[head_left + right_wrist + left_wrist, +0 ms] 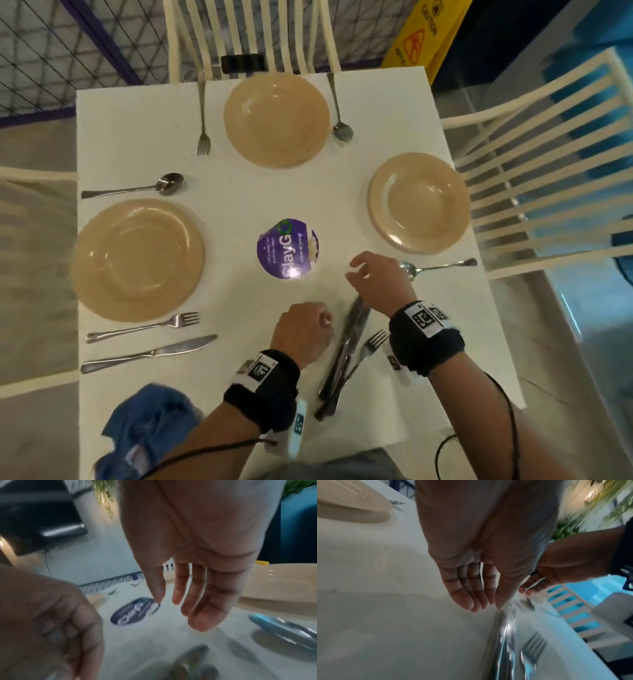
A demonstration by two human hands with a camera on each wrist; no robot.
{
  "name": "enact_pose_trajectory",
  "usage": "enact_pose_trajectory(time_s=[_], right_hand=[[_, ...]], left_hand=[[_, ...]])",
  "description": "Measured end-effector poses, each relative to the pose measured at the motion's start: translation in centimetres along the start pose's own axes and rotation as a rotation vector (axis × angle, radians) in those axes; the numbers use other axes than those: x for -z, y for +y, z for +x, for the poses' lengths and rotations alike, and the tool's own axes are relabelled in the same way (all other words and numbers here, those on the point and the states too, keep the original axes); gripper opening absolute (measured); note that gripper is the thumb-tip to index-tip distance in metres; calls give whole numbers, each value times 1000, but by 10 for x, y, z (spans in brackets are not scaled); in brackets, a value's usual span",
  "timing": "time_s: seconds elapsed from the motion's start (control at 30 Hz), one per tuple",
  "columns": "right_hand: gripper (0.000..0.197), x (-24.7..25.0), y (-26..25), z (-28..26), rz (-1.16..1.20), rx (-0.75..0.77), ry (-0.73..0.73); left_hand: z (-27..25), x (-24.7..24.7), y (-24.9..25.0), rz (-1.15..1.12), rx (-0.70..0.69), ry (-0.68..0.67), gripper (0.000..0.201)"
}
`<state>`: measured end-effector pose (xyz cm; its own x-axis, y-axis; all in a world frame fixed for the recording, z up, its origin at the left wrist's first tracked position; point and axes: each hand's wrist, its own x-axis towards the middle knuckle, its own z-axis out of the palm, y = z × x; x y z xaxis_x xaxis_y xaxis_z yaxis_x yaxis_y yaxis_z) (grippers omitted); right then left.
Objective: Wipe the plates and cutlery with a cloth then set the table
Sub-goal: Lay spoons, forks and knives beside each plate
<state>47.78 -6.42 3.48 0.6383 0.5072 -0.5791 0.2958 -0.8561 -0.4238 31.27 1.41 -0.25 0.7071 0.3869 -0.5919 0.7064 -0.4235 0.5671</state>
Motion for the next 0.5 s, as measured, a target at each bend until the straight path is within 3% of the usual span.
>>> enact_pose_trajectory(time_s=[0.2, 0.4, 0.5], right_hand=[[32, -28, 40, -6, -216, -36, -55], [27, -32, 41, 5, -234, -11, -41], [25, -33, 37, 8, -249, -8, -51]], left_hand=[[-28, -52, -6, 122, 162, -13, 11], [-36, -65, 10, 198, 182, 59, 12], [-38, -67, 15, 237, 212, 98, 23]])
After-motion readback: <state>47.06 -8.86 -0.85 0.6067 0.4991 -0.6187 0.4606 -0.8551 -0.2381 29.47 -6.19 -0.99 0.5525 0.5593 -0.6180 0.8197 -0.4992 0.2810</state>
